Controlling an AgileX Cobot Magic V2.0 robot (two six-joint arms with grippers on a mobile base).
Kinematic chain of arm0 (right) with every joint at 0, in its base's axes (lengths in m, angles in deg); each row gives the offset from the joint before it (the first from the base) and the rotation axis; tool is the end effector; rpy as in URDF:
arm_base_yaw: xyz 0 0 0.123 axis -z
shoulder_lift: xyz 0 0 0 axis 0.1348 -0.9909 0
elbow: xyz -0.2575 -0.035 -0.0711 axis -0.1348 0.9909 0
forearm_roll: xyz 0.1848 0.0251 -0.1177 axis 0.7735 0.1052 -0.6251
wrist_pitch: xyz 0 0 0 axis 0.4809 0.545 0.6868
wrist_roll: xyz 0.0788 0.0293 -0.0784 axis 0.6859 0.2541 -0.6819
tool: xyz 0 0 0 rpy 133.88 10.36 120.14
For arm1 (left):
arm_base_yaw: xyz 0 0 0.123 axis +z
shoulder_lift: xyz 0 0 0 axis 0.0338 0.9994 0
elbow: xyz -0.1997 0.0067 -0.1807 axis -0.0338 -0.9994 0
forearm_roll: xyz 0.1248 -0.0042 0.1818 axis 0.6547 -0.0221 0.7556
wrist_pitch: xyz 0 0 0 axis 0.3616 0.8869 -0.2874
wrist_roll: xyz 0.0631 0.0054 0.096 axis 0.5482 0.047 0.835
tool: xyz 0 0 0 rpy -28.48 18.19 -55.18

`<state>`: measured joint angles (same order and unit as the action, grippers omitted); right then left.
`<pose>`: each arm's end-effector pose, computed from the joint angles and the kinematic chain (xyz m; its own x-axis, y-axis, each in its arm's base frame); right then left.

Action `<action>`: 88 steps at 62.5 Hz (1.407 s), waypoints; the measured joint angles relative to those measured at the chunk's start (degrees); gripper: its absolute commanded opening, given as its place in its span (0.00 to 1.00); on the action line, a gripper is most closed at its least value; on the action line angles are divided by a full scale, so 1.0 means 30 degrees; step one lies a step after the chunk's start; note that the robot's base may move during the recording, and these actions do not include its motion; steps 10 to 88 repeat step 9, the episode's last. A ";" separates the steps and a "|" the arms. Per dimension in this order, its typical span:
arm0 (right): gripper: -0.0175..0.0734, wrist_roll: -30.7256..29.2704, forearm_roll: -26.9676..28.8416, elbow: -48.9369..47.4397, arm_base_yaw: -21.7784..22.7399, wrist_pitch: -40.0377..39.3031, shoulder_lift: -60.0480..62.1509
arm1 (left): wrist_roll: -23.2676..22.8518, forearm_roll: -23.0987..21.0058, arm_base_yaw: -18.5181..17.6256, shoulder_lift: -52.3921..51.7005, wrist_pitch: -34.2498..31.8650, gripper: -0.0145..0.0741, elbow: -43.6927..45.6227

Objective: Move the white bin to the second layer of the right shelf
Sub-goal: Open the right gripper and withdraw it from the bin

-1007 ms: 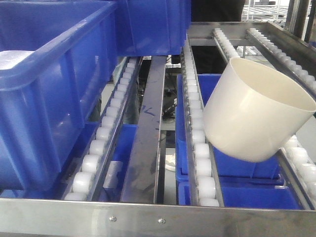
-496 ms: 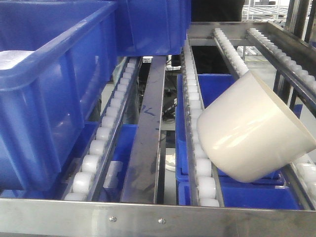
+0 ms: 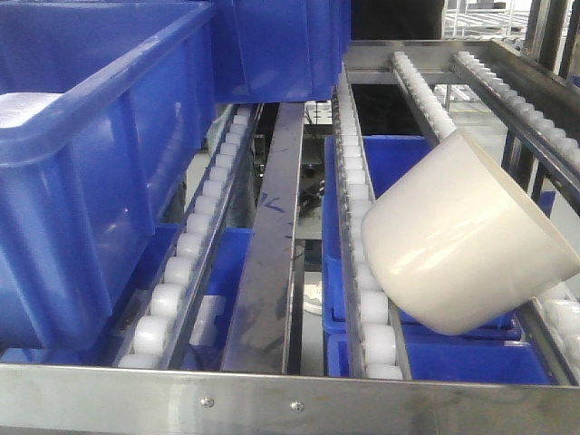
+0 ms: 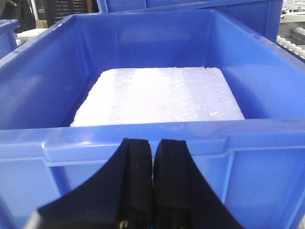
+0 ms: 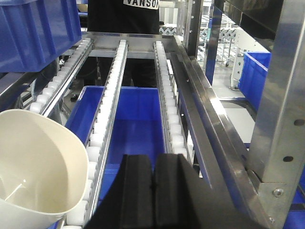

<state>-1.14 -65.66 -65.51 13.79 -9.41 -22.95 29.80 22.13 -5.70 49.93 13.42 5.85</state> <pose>0.0644 -0.0070 0.2039 0.0508 0.0072 -0.9987 0.1058 0.9943 0.0125 0.0636 -0.0092 0.2036 0.0079 0.0338 -0.9994 0.1384 0.9898 0.0345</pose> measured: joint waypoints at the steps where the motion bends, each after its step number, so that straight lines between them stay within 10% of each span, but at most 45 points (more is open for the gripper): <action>1: 0.25 0.0000 0.0000 0.0000 0.0000 0.0000 0.0000 | 0.0000 0.0000 0.0000 0.0000 0.0000 0.26 0.0000; 88: 0.25 -0.0041 0.0000 0.0000 0.0000 0.0000 0.0000 | 0.0000 0.0000 0.0000 0.0000 0.0000 0.26 0.0000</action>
